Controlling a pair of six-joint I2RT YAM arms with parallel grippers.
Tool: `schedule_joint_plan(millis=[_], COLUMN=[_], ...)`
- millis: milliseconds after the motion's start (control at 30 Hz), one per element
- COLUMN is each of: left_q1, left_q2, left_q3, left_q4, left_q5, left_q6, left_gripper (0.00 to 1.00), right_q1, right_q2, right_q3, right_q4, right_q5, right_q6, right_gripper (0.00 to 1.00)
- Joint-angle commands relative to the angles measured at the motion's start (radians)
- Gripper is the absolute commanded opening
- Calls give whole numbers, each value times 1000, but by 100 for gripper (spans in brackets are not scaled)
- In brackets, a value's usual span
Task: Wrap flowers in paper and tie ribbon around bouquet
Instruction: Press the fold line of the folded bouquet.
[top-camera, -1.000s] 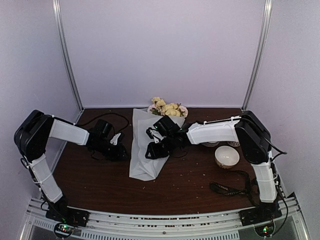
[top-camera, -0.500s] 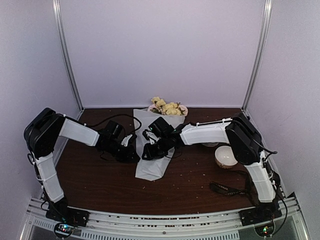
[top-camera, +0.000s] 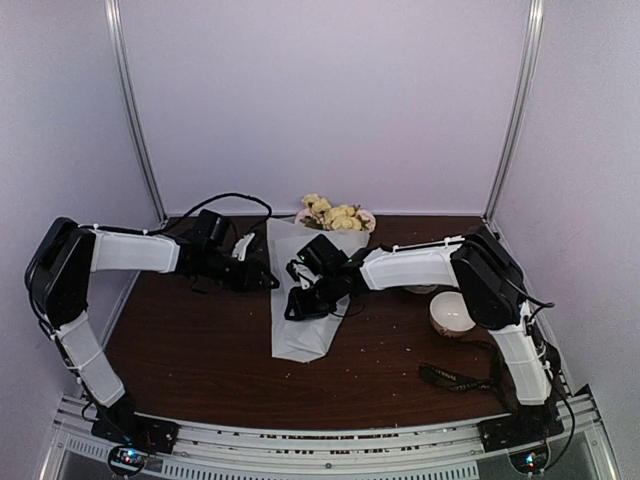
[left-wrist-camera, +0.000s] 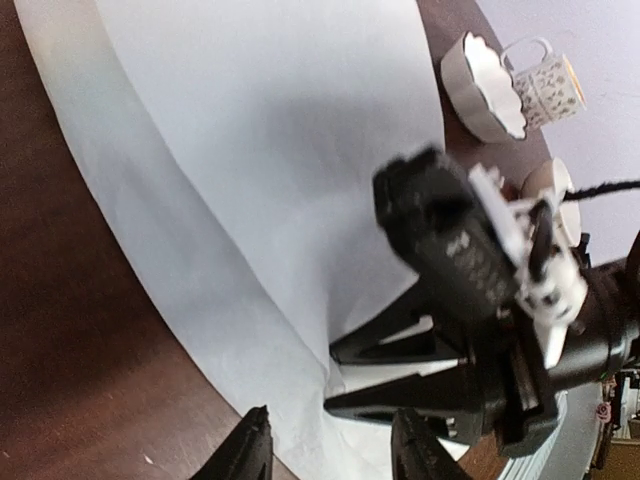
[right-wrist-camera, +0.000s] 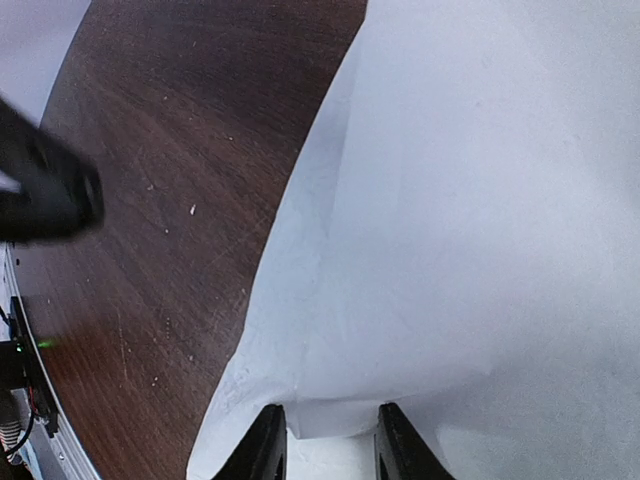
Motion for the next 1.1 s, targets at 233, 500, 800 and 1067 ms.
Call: schedule_joint_plan(millis=[233,500,800,1067], left_q1=[28,17,4,13], left_q2=[206,302,332,207], left_q3=[165,232,269,247], left_q4=[90,73,60,-53], left_q5=[82,78,79,-27], left_q6=[-44,-39,-32,88], left_gripper=[50,47,0,0], right_q1=[0,-1,-1,-1], right_q2=[10,3,-11,-120], right_q3=[-29,-33,-39,-117], right_q4=[16,16,3,-51], right_q5=[-8,-4,4,33], right_q6=[12,10,-2,-97], right_gripper=[32,32,32,35])
